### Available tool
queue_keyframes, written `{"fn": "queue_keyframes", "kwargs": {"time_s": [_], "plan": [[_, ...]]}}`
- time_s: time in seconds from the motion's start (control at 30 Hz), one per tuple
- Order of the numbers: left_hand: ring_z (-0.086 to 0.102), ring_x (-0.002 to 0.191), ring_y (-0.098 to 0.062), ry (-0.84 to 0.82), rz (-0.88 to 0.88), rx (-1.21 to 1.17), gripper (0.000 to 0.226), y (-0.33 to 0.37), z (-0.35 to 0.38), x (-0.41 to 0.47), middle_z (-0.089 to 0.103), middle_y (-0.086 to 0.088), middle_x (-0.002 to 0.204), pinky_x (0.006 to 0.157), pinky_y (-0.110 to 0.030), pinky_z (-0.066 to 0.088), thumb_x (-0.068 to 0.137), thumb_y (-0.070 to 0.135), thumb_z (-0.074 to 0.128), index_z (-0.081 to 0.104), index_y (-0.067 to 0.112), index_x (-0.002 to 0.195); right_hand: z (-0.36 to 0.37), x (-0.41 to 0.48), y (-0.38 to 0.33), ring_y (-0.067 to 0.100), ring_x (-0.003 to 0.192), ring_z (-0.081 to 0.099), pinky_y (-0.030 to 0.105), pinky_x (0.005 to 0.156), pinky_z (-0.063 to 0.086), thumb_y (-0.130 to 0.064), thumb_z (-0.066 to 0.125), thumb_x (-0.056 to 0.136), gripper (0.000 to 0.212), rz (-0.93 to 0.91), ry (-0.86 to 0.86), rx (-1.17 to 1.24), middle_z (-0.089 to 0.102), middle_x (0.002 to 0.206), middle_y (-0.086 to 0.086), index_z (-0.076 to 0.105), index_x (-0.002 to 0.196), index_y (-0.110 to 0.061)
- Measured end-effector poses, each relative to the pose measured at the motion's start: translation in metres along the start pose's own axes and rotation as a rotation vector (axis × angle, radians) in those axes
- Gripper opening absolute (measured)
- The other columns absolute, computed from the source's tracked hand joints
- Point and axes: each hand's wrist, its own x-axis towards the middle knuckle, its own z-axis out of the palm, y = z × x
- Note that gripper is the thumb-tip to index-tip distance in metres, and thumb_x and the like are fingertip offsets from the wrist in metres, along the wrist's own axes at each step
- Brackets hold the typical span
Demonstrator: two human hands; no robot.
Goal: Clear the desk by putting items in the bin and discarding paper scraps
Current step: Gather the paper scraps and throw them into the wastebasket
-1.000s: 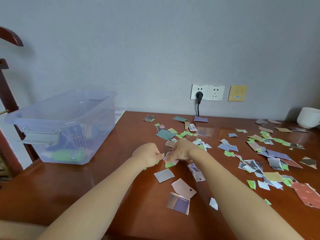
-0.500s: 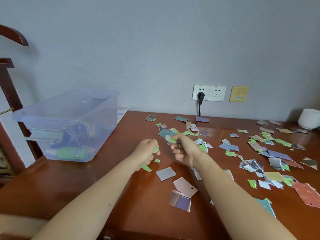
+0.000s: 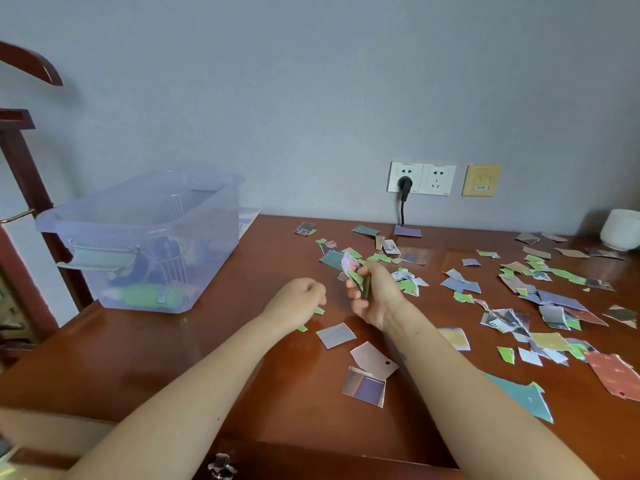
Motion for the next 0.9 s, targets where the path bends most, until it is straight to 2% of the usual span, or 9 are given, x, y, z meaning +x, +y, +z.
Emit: {"fn": "queue_keyframes", "kwargs": {"time_s": [0.07,0.17,0.3,0.37,0.43,0.53,0.7,0.77,0.9], "plan": [[0.055,0.073,-0.015,-0.052,0.082,0.228,0.032,-0.002,0.003,-0.004,0.059,0.0,0.081,0.066,-0.032,0.045,0.089,0.041,0.05,0.061,0.011,0.085,-0.002,-0.001,0.001,0.009,0.042,0.03,0.014,0.034,0.017,-0.015,0.035,0.085,0.016,-0.001,0.025,-0.028,0.046,0.053,0.001,0.049,0.077,-0.015],[0.059,0.096,-0.013,-0.127,0.079,0.407,0.053,0.005,0.002,-0.012,0.062,0.006,0.103,0.082,-0.034,0.051,0.076,0.063,0.065,0.063,0.02,0.106,-0.002,-0.006,0.001,0.01,0.044,0.026,0.015,0.036,0.016,-0.015,0.034,0.085,0.015,-0.024,0.036,-0.069,0.043,0.053,0.0,0.043,0.073,-0.017],[0.059,0.104,-0.016,-0.193,0.113,0.541,0.065,0.013,0.0,-0.016,0.06,0.005,0.115,0.089,-0.038,0.052,0.068,0.062,0.073,0.061,0.02,0.116,-0.001,-0.011,0.002,0.011,0.044,0.024,0.016,0.036,0.015,-0.015,0.032,0.086,0.015,-0.042,0.038,-0.12,0.041,0.054,0.0,0.041,0.074,-0.019],[0.061,0.099,-0.019,-0.237,0.099,0.543,0.058,0.016,0.0,-0.016,0.062,0.001,0.11,0.086,-0.036,0.052,0.071,0.054,0.075,0.063,0.017,0.114,-0.001,-0.014,0.003,0.011,0.044,0.024,0.016,0.035,0.016,-0.015,0.031,0.087,0.015,-0.042,0.035,-0.135,0.041,0.055,0.0,0.04,0.074,-0.019],[0.062,0.088,-0.02,-0.274,0.085,0.523,0.046,0.016,0.003,-0.013,0.065,-0.006,0.102,0.074,-0.033,0.05,0.075,0.045,0.077,0.066,0.013,0.106,-0.001,-0.016,0.005,0.011,0.045,0.023,0.016,0.034,0.016,-0.015,0.031,0.087,0.015,-0.045,0.031,-0.14,0.041,0.055,0.0,0.039,0.075,-0.019],[0.054,0.073,-0.018,-0.3,0.059,0.543,0.039,0.018,0.004,-0.01,0.062,-0.01,0.095,0.062,-0.031,0.04,0.076,0.041,0.077,0.059,0.011,0.094,0.0,-0.019,0.008,0.011,0.045,0.024,0.017,0.035,0.017,-0.014,0.03,0.087,0.014,-0.061,0.025,-0.152,0.042,0.054,0.0,0.041,0.078,-0.019],[0.034,0.054,-0.014,-0.295,0.032,0.517,0.04,0.015,0.0,-0.016,0.033,-0.001,0.063,0.053,-0.027,0.026,0.079,0.045,0.073,0.056,0.009,0.075,-0.001,-0.026,0.01,0.012,0.047,0.021,0.017,0.037,0.015,-0.018,0.031,0.088,0.012,-0.088,0.035,-0.232,0.041,0.054,0.001,0.041,0.08,-0.019],[0.029,0.052,-0.015,-0.267,0.054,0.455,0.045,0.008,-0.001,-0.017,0.027,-0.001,0.061,0.053,-0.029,0.023,0.081,0.044,0.07,0.041,0.016,0.06,0.001,-0.029,0.01,0.011,0.044,0.018,0.016,0.037,0.012,-0.02,0.033,0.09,0.013,-0.093,0.028,-0.247,0.037,0.051,-0.001,0.04,0.079,-0.02],[0.027,0.054,-0.018,-0.052,0.08,0.121,0.048,0.001,-0.001,-0.023,0.023,0.0,0.059,0.053,-0.029,0.024,0.09,0.031,0.06,0.028,0.017,0.057,0.01,-0.033,0.012,0.01,0.041,0.015,0.017,0.036,0.012,-0.022,0.037,0.092,0.02,-0.117,-0.004,-0.288,0.03,0.049,-0.004,0.039,0.073,-0.022]]}}
